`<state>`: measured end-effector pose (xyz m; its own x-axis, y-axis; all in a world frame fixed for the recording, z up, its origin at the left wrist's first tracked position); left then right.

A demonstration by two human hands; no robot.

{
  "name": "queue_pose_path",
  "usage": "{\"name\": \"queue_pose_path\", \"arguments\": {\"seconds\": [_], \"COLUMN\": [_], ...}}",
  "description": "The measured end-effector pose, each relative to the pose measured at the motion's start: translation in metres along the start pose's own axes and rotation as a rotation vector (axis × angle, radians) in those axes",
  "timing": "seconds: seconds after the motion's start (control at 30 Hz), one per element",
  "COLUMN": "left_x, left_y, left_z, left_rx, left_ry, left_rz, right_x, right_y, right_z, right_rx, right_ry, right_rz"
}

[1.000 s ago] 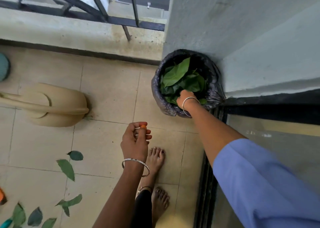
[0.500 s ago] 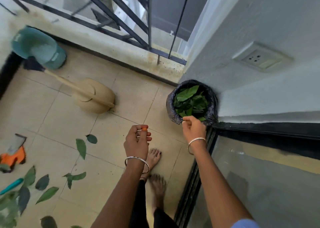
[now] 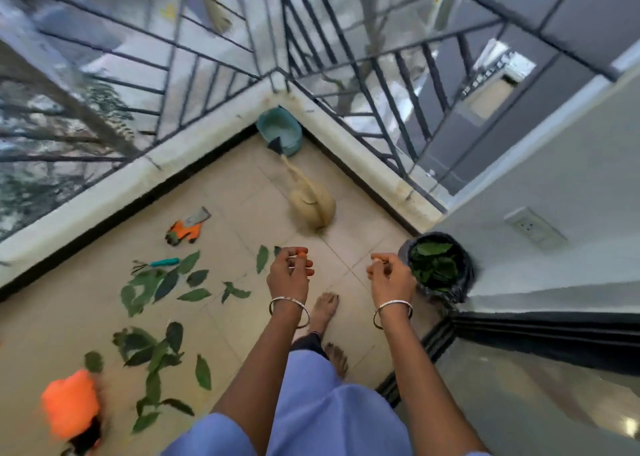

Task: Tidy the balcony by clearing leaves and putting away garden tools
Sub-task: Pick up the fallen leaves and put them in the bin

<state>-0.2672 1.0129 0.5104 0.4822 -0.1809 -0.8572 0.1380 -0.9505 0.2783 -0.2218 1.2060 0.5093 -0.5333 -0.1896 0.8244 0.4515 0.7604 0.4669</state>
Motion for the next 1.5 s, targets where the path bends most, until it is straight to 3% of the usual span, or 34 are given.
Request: {"name": "queue_pose_path", "arguments": {"seconds": [0.2,0.37,0.63,0.8,1.13,1.5], "left_x": [-0.016,0.008,0.059,0.077,0.157,0.198], "left_y": [0.13,0.227,0.362,0.421,0.424,0.314], "left_z": [-0.016,-0.019,-0.019,-0.016,-0.054,-0.16], "left_rx": [-0.299,-0.534,-0.836,-1.002,-1.217,-1.625], "left_ry": [-0.001,0.098,0.254,0.316,0.545,0.814], "left_rz": [-0.142,-0.27,-0.401,-0.455,-0.608,-0.892], "right_x": [0.095,0.167,0.209,0.225,0.185,0.143], "right_y": [-0.075,-0.155,-0.294,-0.356,-0.414,-0.417], "right_z": [-0.059,-0.109,-0.184,-0.218,-0.241,-0.286], "right_rx": [0.262,0.51,0.826,0.912,1.087,1.45], "right_ry": [0.226,0.36,0.527,0.563,0.606,0.815], "right_rz": [-0.082,-0.119,-0.265,-0.372,-0.576,-0.816]}}
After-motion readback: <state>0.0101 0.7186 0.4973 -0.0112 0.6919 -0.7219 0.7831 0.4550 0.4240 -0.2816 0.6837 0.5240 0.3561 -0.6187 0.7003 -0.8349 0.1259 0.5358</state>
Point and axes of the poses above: each hand's wrist, its own z-axis towards the middle knuckle, its own y-axis out of the back of the hand, x = y × z, the point moved 4 cm from there along z, towards the middle knuckle, and after that the axes turned 3 degrees about z, right-handed, at the moved point
